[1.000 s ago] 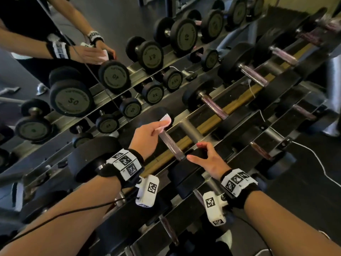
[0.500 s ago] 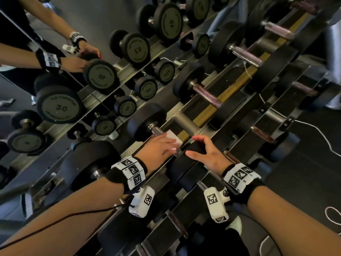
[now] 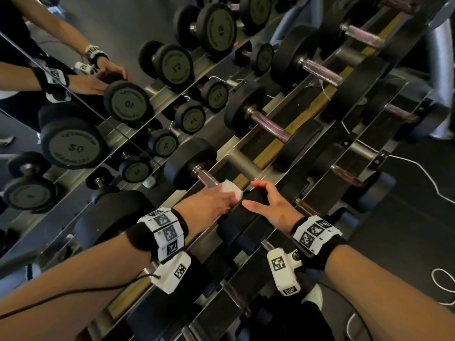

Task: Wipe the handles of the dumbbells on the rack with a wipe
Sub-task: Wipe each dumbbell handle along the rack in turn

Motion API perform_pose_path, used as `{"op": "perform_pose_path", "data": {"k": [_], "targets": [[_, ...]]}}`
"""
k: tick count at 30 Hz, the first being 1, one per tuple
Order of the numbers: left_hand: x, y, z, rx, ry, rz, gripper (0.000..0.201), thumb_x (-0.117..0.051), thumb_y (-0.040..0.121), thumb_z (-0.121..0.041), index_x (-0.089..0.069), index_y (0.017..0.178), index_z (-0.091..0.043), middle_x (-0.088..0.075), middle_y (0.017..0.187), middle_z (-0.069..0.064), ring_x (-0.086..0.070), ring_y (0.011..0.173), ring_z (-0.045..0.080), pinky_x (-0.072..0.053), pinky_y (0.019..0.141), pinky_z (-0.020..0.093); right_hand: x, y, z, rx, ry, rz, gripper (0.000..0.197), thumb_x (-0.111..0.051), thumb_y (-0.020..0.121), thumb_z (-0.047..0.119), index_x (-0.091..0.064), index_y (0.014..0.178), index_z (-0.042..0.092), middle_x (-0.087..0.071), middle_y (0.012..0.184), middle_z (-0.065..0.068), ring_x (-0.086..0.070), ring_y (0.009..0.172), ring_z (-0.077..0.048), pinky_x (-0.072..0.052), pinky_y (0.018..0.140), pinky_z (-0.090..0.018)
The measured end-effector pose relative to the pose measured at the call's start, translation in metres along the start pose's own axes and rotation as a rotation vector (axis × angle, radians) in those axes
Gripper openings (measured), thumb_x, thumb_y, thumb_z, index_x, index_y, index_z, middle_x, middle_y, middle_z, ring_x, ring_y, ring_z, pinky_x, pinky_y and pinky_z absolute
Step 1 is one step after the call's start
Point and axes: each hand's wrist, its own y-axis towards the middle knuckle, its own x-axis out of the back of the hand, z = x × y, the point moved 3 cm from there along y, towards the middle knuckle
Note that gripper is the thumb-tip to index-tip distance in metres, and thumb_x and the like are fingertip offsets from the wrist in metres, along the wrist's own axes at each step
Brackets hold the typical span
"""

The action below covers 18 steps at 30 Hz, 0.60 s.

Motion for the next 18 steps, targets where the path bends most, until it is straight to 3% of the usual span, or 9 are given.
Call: {"op": "perform_pose_path", "data": {"k": [2, 5, 7, 10, 12, 14, 16, 18], "targets": [[0.002, -0.001, 0.005, -0.017, 0.028, 0.034, 0.047, -0.041, 0.102, -0.006, -0.042, 0.148, -0.016, -0.031, 0.159, 0.003, -0.020, 0.148, 0.024, -0.009, 0.119, 0.039, 0.000, -0.001, 0.001, -0.003, -0.009, 0.004, 0.060, -0.076, 0.084, 0.030, -0.041, 0.133, 0.031, -0.054, 0.122, -0.002, -0.057, 0.116, -0.024, -0.048, 0.103, -0.048], [0.010, 0.002, 0.028, 0.072, 0.194, 0.161, 0.054, -0.037, 0.101, -0.001, -0.034, 0.151, -0.021, -0.014, 0.164, -0.006, -0.010, 0.151, 0.020, -0.010, 0.122, 0.038, 0.001, -0.002, 0.002, -0.002, -0.003, 0.034, 0.060, -0.075, 0.084, 0.032, -0.041, 0.133, 0.032, -0.053, 0.122, -0.002, -0.058, 0.114, -0.023, -0.050, 0.101, -0.046], [0.016, 0.002, 0.030, 0.146, 0.084, 0.065, 0.054, -0.038, 0.101, 0.000, -0.035, 0.151, -0.019, -0.019, 0.163, -0.003, -0.015, 0.150, 0.021, -0.014, 0.121, 0.036, 0.002, -0.002, 0.001, 0.002, -0.010, 0.046, 0.060, -0.076, 0.083, 0.035, -0.041, 0.132, 0.034, -0.052, 0.124, -0.002, -0.058, 0.114, -0.022, -0.050, 0.101, -0.045], [0.010, 0.001, 0.010, 0.152, -0.076, -0.041, 0.046, -0.041, 0.104, -0.015, -0.041, 0.149, -0.020, -0.029, 0.160, 0.007, -0.021, 0.148, 0.026, -0.013, 0.119, 0.040, 0.002, -0.001, -0.001, 0.012, -0.019, 0.042, 0.059, -0.077, 0.081, 0.038, -0.042, 0.129, 0.038, -0.052, 0.125, -0.002, -0.058, 0.114, -0.021, -0.052, 0.099, -0.045], [0.003, 0.002, -0.002, 0.108, -0.077, 0.015, 0.047, -0.040, 0.104, -0.014, -0.039, 0.150, -0.021, -0.029, 0.160, 0.010, -0.022, 0.147, 0.028, -0.010, 0.117, 0.042, 0.002, 0.001, -0.002, 0.018, -0.034, 0.032, 0.059, -0.078, 0.079, 0.042, -0.043, 0.127, 0.041, -0.053, 0.124, -0.001, -0.059, 0.112, -0.020, -0.053, 0.098, -0.045], [0.004, 0.003, 0.001, 0.151, -0.133, 0.085, 0.046, -0.037, 0.106, -0.018, -0.038, 0.151, -0.026, -0.027, 0.161, 0.007, -0.023, 0.148, 0.026, -0.016, 0.118, 0.041, 0.002, 0.002, -0.002, 0.012, -0.038, 0.040, 0.063, -0.080, 0.074, 0.049, -0.044, 0.125, 0.044, -0.054, 0.124, -0.001, -0.060, 0.112, -0.019, -0.054, 0.097, -0.045], [0.015, 0.002, 0.011, 0.247, -0.309, 0.056, 0.040, -0.036, 0.107, -0.024, -0.046, 0.145, -0.026, -0.042, 0.153, 0.007, -0.039, 0.140, 0.021, -0.028, 0.115, 0.035, 0.003, 0.002, -0.001, 0.005, -0.048, 0.050, 0.068, -0.079, 0.066, 0.058, -0.044, 0.123, 0.047, -0.055, 0.124, 0.001, -0.060, 0.112, -0.019, -0.054, 0.096, -0.046], [0.025, 0.001, 0.019, 0.282, -0.533, -0.037, 0.035, -0.037, 0.107, -0.023, -0.057, 0.135, -0.017, -0.061, 0.132, 0.007, -0.056, 0.122, 0.016, -0.041, 0.107, 0.027, 0.003, 0.003, 0.000, 0.003, -0.049, 0.057, 0.069, -0.079, 0.064, 0.059, -0.045, 0.122, 0.047, -0.055, 0.124, 0.001, -0.061, 0.112, -0.021, -0.054, 0.096, -0.047]]}}
